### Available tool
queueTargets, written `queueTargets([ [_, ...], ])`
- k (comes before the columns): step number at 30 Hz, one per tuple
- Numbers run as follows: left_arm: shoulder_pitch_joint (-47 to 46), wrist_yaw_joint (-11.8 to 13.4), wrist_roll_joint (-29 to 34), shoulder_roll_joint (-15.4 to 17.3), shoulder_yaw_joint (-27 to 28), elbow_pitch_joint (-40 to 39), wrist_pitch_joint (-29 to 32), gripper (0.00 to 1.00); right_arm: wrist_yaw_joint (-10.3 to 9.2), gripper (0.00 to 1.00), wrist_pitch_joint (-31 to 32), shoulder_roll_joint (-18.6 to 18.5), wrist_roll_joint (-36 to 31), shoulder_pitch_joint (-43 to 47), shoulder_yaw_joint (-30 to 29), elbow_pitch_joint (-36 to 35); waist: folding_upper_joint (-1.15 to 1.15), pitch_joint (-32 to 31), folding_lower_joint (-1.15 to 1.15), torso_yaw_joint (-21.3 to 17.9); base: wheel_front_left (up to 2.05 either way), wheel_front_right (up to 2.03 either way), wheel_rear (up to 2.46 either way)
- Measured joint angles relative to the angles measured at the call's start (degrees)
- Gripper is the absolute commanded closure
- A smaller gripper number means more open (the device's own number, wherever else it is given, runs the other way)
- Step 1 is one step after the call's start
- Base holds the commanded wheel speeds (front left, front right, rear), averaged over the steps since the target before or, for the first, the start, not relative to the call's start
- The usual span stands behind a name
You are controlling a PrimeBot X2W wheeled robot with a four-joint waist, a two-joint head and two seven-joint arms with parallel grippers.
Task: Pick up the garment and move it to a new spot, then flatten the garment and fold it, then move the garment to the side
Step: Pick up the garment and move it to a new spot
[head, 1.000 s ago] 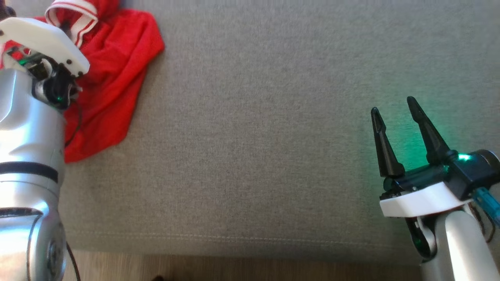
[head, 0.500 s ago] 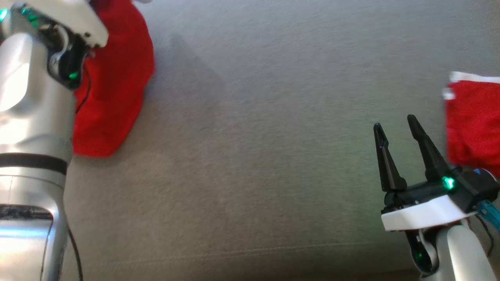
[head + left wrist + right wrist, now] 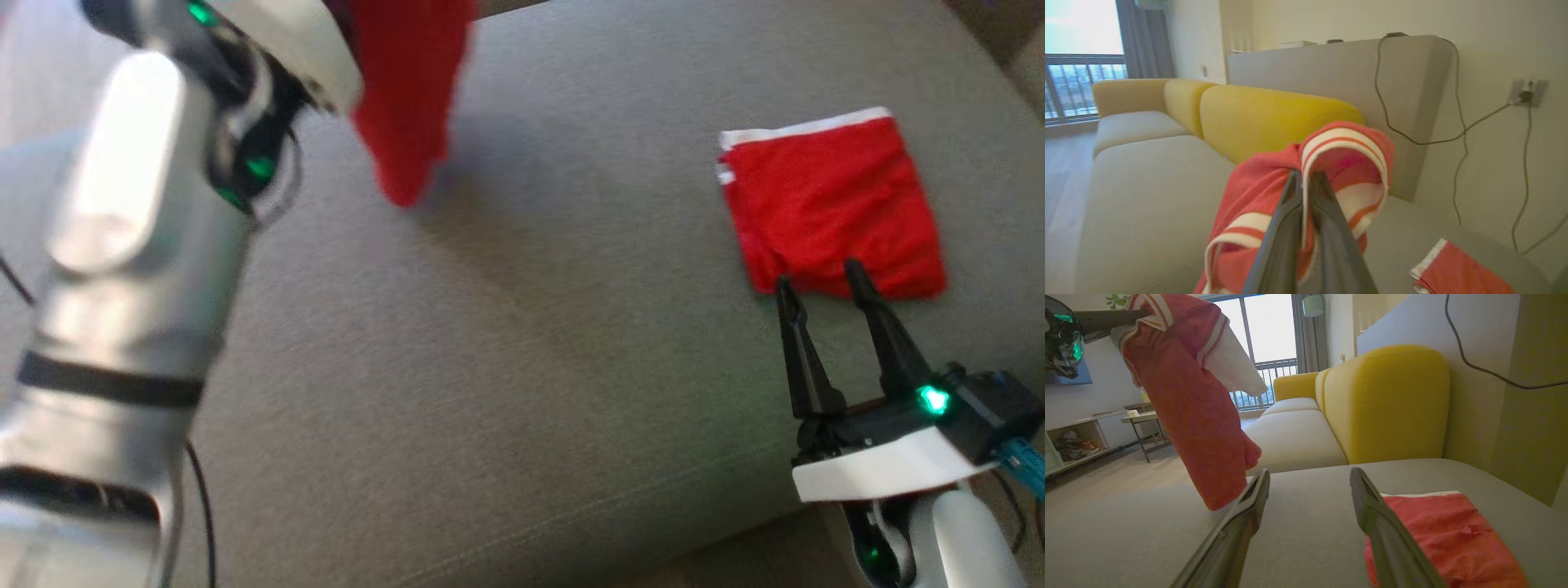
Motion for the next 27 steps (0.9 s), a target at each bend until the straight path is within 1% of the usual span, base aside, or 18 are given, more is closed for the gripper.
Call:
queueTargets([
  [2,3.1,0.0,0.3,0.1,-2.5,-3.4,0.0,1.00,0.00,0.00,0.0,0.0,0.0,0.4,0.0,-0.4,0.00,-0.2,0.00,-1.5,0.00,0.00,0.00],
  [4,7.1,-0.2,1.9,0.9,-5.5,-6.6,-0.1,1.00,0.00,0.00,0.0,0.0,0.1,0.4,0.0,-1.0,0.00,0.1,0.00,-2.4,0.00,0.00,0.00],
  [7,15.7,-0.3,4.6,2.2,-9.4,-9.3,-1.8,1.00,0.00,0.00,0.0,0.0,0.7,0.4,-0.1,-1.4,0.00,1.4,0.00,-2.7,0.00,0.00,0.00],
  [10,25.4,0.9,5.8,3.5,-12.4,-8.6,-3.9,1.00,0.00,0.00,0.0,0.0,0.7,0.4,0.4,-1.4,0.00,2.5,0.01,-1.8,0.00,0.00,0.00],
  [12,30.4,1.6,8.5,4.6,-14.8,-7.0,-5.9,1.00,0.00,0.00,0.0,0.0,0.6,0.5,0.8,-1.4,0.00,2.8,0.01,-0.9,0.00,0.00,0.00],
  [14,33.6,2.6,8.5,4.4,-15.3,-5.3,-8.1,1.00,0.00,0.00,0.0,0.0,0.5,0.6,1.0,-1.4,0.00,3.1,0.01,0.3,0.00,0.00,0.00],
  [16,34.6,3.2,8.6,4.0,-15.7,-3.7,-10.3,1.00,0.00,0.00,0.0,0.0,0.5,0.6,1.4,-1.3,0.00,3.1,0.01,1.5,0.00,0.00,0.00],
  [17,34.6,3.9,8.6,3.5,-15.6,-3.3,-11.5,0.73,0.00,0.00,0.0,0.0,0.5,0.6,1.7,-1.2,0.00,3.1,0.01,2.1,0.00,0.00,0.00],
  [18,34.6,4.5,8.6,3.0,-15.4,-3.0,-12.6,0.25,0.00,0.00,0.0,0.0,0.5,0.6,2.0,-1.0,0.00,2.9,0.01,2.8,0.00,0.00,0.00],
  [19,34.6,5.2,8.5,2.4,-15.1,-2.9,-13.6,0.00,0.00,0.00,0.0,0.0,0.4,0.6,2.2,-0.8,0.00,2.7,0.01,3.5,0.00,0.00,0.00],
  [20,34.6,5.2,8.5,2.4,-15.1,-2.9,-13.6,0.00,0.00,0.00,0.0,0.0,0.4,0.6,2.2,-0.8,0.00,2.7,0.01,3.5,0.00,0.00,0.00],
  [23,34.7,7.3,8.0,1.4,-13.5,-3.6,-15.5,0.00,0.00,0.00,0.0,0.0,0.0,0.8,2.9,-0.4,0.00,1.7,0.01,5.4,0.00,0.00,0.00],
  [25,35.5,8.8,7.8,1.2,-11.9,-6.2,-16.4,0.00,0.00,0.00,0.0,0.0,0.0,1.4,3.6,-0.2,0.00,0.7,0.01,6.7,0.00,0.00,0.00],
  [27,37.2,10.9,7.3,1.2,-10.1,-9.7,-16.8,0.00,0.00,0.00,0.0,0.0,0.0,2.4,4.1,0.3,0.00,-0.4,0.00,8.2,0.00,0.00,0.00],
])
